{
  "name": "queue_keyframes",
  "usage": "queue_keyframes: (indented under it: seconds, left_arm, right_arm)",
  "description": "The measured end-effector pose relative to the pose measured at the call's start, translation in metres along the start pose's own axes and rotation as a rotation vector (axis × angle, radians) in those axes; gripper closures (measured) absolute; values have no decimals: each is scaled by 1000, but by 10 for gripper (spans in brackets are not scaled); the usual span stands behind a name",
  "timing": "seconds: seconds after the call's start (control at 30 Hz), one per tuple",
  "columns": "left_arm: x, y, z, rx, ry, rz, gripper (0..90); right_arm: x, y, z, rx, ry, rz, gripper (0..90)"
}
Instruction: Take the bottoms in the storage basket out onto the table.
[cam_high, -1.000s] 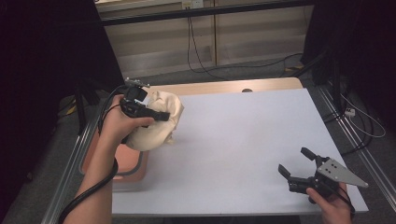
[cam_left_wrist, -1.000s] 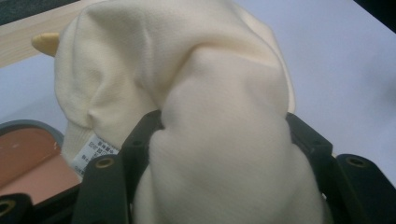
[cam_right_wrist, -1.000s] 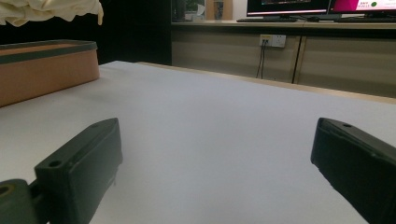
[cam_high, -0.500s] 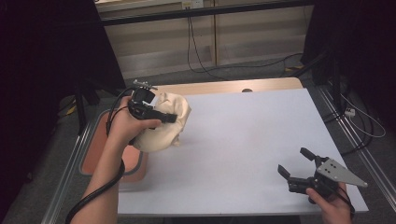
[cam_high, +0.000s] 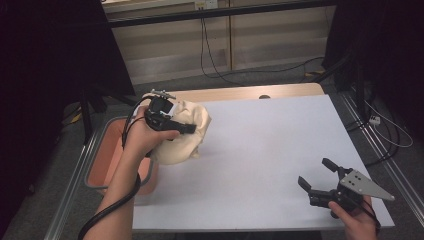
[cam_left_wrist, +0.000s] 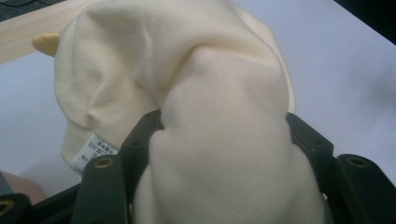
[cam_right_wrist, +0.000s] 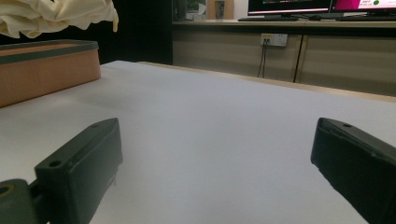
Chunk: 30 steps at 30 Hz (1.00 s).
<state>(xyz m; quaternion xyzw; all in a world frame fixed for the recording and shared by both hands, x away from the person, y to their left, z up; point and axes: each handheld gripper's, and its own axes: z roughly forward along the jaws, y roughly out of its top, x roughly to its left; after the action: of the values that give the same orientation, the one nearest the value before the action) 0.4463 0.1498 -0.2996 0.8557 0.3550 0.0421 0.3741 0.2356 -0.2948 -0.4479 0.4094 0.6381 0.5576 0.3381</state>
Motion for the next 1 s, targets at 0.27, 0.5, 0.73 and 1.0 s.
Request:
queue_keyframes:
  seconds: [0.27, 0.5, 0.73, 1.0]
  left_arm:
    - [-4, -2, 10, -5, -10, 6, 387]
    - [-7, -4, 18, -6, -16, 10, 387]
    - [-8, -7, 24, -3, -22, 1, 387]
    - [-10, -10, 30, -2, -22, 4, 387]
  right_arm:
    - [1, 0, 1, -2, 2, 5, 20]
    - [1, 0, 1, 0, 3, 5, 21]
    - [1, 0, 1, 1, 5, 1, 22]
    - [1, 0, 1, 3, 7, 0, 22]
